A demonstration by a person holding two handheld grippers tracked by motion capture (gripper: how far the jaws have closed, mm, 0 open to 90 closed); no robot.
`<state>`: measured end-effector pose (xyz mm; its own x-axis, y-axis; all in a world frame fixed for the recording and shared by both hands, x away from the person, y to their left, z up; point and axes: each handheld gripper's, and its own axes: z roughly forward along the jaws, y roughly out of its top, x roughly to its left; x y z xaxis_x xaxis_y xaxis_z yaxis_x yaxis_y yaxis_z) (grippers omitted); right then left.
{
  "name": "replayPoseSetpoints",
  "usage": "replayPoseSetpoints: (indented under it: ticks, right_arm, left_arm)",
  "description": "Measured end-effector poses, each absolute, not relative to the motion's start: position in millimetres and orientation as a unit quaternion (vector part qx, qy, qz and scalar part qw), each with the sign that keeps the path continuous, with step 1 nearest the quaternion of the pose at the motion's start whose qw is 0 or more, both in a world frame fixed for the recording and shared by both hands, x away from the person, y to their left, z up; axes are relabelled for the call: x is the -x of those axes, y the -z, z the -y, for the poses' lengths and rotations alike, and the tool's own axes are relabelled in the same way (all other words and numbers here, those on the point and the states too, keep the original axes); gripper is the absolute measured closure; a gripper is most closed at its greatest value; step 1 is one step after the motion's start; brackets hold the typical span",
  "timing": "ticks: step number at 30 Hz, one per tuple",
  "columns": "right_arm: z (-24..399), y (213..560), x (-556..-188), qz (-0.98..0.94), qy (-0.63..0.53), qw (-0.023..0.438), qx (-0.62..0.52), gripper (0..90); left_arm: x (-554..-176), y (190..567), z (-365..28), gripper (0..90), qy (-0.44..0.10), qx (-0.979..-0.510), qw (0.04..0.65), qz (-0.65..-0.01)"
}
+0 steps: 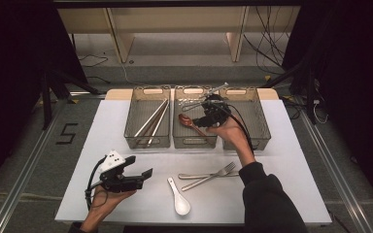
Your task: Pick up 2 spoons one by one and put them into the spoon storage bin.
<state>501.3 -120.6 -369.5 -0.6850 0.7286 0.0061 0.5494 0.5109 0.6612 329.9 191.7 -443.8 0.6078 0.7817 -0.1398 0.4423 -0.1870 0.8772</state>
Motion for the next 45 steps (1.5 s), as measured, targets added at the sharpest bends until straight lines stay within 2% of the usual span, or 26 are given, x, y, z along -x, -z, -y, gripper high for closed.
replayPoseSetpoints:
  ticks: [14, 19, 24, 34, 45]
  right_arm:
    - [155, 382, -443, -0.856, -0.352, 0.136, -0.355, 34.8]
    - [167, 388, -423, -0.852, -0.36, 0.139, -0.353, 34.1]
    - [180, 394, -403, -0.847, -0.372, 0.142, -0.353, 33.5]
    - [204, 405, -374, -0.822, -0.409, 0.145, -0.369, 32.4]
    - [219, 417, -352, -0.81, -0.422, 0.136, -0.384, 32.5]
  left_arm:
    - [-335, 436, -175, 18.2, -0.165, -0.778, 0.479, -0.371]
    - [-339, 436, -158, 22.9, -0.153, -0.802, 0.465, -0.342]
    - [-349, 441, -139, 32.6, -0.14, -0.83, 0.442, -0.311]
    - [-362, 449, -115, 62.2, -0.114, -0.859, 0.412, -0.281]
    - [-367, 462, -101, 88.3, -0.086, -0.892, 0.369, -0.247]
